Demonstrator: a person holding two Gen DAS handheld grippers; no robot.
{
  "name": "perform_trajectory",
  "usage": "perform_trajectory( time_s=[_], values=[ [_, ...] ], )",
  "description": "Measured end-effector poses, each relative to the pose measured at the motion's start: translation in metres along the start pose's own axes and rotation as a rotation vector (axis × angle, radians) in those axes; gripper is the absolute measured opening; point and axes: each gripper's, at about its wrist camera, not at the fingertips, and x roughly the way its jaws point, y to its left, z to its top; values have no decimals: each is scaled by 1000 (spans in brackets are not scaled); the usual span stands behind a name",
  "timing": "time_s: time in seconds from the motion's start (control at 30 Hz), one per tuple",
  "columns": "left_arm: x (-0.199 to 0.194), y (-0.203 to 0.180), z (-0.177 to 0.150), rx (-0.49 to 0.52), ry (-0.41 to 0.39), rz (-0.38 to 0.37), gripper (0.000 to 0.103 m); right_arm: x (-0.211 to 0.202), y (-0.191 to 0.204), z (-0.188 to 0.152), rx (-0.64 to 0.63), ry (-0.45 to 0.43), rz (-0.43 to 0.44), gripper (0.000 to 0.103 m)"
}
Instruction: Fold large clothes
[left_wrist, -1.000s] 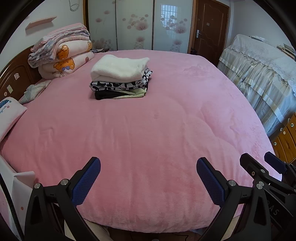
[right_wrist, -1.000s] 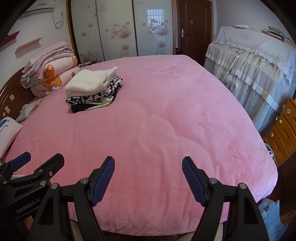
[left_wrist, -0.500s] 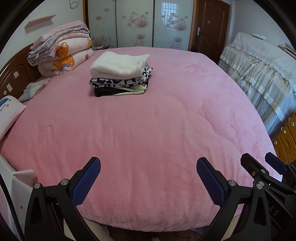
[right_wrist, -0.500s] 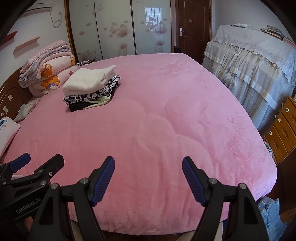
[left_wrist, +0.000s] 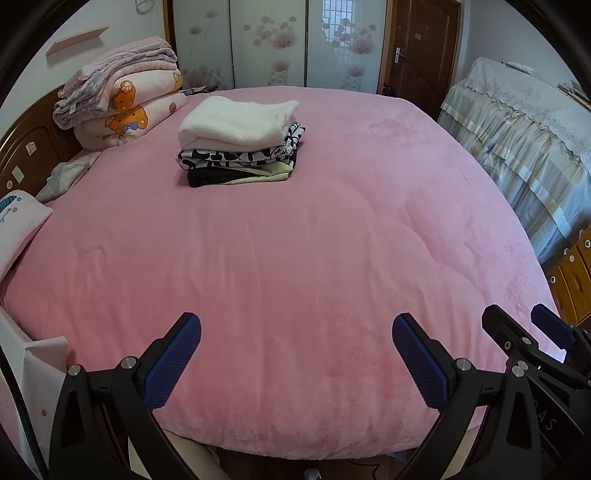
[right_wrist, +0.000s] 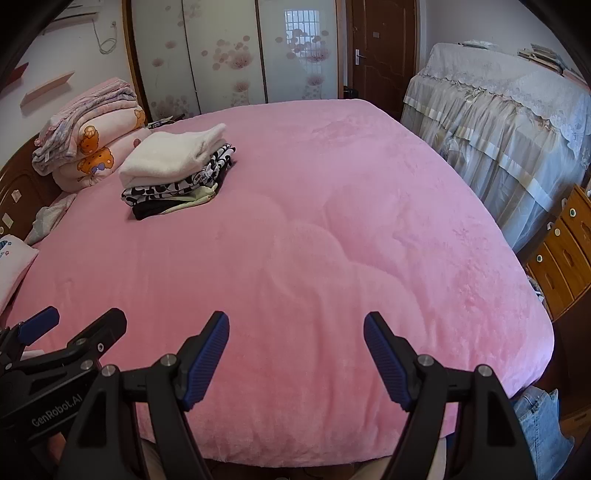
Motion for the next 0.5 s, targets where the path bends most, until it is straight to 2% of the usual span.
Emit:
perform_trajectory(
  time_s=[0.5],
  values=[
    [4, 0, -2, 1, 12, 0, 102, 3, -2, -1, 12, 7, -3, 76]
  ],
)
